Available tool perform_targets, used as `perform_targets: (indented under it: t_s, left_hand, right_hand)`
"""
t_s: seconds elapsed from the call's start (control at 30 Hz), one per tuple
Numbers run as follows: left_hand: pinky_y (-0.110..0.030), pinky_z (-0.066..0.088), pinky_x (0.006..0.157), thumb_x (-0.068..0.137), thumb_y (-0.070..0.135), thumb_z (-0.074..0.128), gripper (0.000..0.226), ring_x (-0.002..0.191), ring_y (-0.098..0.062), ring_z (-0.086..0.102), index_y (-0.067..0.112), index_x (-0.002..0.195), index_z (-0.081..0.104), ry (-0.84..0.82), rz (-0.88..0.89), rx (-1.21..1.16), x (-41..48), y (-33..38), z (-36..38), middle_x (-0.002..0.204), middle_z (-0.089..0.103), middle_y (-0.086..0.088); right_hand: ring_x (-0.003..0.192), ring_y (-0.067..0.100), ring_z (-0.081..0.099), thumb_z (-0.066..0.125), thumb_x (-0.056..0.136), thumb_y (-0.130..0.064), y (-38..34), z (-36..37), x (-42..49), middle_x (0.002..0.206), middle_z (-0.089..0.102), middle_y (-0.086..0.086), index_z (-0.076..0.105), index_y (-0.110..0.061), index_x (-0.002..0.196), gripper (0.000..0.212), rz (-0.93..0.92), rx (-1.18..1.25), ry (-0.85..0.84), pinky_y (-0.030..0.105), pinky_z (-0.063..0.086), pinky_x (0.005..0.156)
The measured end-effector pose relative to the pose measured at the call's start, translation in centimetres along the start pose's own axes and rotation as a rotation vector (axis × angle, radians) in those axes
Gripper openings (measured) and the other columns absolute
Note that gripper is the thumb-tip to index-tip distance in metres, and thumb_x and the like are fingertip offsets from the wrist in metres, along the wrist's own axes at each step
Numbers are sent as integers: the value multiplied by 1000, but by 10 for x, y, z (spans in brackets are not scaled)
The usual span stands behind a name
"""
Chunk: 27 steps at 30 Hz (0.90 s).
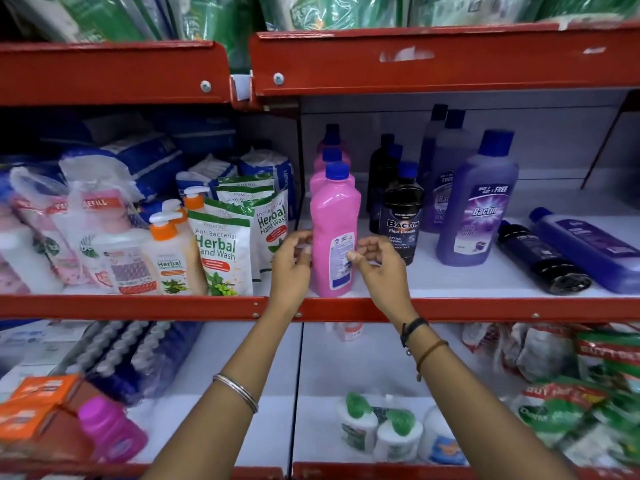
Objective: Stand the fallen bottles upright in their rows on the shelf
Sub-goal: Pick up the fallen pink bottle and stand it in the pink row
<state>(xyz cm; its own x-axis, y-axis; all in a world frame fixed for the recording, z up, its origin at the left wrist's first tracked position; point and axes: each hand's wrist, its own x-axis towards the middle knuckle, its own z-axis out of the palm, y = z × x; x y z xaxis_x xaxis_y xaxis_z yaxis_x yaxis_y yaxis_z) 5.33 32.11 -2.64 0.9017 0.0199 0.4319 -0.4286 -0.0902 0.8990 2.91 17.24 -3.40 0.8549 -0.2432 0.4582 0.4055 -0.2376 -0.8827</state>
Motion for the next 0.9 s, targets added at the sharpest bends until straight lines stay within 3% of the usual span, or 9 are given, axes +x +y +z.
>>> perform_targets:
  t_s: [0.13, 0.27, 0.37, 0.5, 0.63, 0.7, 0.8, 0.9]
  left_hand:
    - [-15, 46, 89, 93, 6, 47, 29, 104, -4, 55, 20, 119, 49, -167, -60, -48, -1, 1, -5, 110, 59, 9]
    - [-13, 48, 85, 91, 11, 52, 41, 104, -4, 55, 18, 130, 42, -268, -100, -42, -1, 1, -5, 111, 57, 8]
    - [-10, 51, 74, 91, 9, 51, 33, 98, -5, 57, 18, 123, 46, -146, -82, -56, -3, 1, -3, 112, 58, 0]
    - [-6, 51, 66, 90, 14, 55, 35, 94, -3, 58, 15, 125, 48, -51, -72, -3, -6, -3, -2, 118, 56, -2]
    - [-4, 49, 62, 91, 11, 53, 35, 96, -5, 56, 16, 125, 47, -2, -43, 61, -8, -2, 3, 122, 53, -4]
    - [-5, 50, 64, 90, 10, 54, 35, 100, -8, 57, 18, 124, 47, 25, -26, 71, -10, -2, 6, 125, 52, -6]
    - [-10, 53, 75, 88, 11, 58, 36, 110, -16, 55, 20, 120, 46, 168, 36, 64, -22, 3, 13, 128, 49, -7]
    - [-3, 42, 84, 85, 4, 57, 32, 114, -13, 47, 6, 116, 49, 338, 273, 131, -40, 19, 37, 122, 47, -11]
  right_hand:
    - [98, 9, 59, 73, 70, -44, -2, 0, 0, 110, 56, 1, 54, -27, 114, 50, -49, -72, -169, 19, 53, 80]
    - [103, 6, 62, 78, 68, -37, -2, -1, 2, 113, 63, -3, 55, -21, 117, 56, -25, -73, -259, 16, 52, 82]
    - [102, 11, 64, 77, 71, -28, 1, -2, 5, 115, 65, 3, 54, -17, 117, 52, 24, 0, -212, 19, 54, 83]
    - [95, 5, 62, 70, 80, -21, 3, -4, 10, 115, 63, 5, 59, -15, 117, 39, 26, -26, -169, 12, 52, 75]
    - [94, 7, 63, 68, 81, -19, -1, -5, 10, 114, 64, 6, 59, -11, 118, 39, 53, 3, -185, 21, 54, 82]
    - [96, 9, 64, 69, 81, -20, -2, -8, 10, 115, 65, 7, 59, -10, 119, 40, 63, 1, -207, 27, 54, 86]
    - [99, 10, 63, 70, 80, -23, -3, -17, 11, 113, 65, 4, 57, -9, 122, 46, 71, -32, -212, 18, 52, 83]
    - [97, 12, 64, 70, 81, -23, -4, -43, 11, 108, 66, 3, 59, -10, 118, 41, 70, -13, -128, 16, 51, 83]
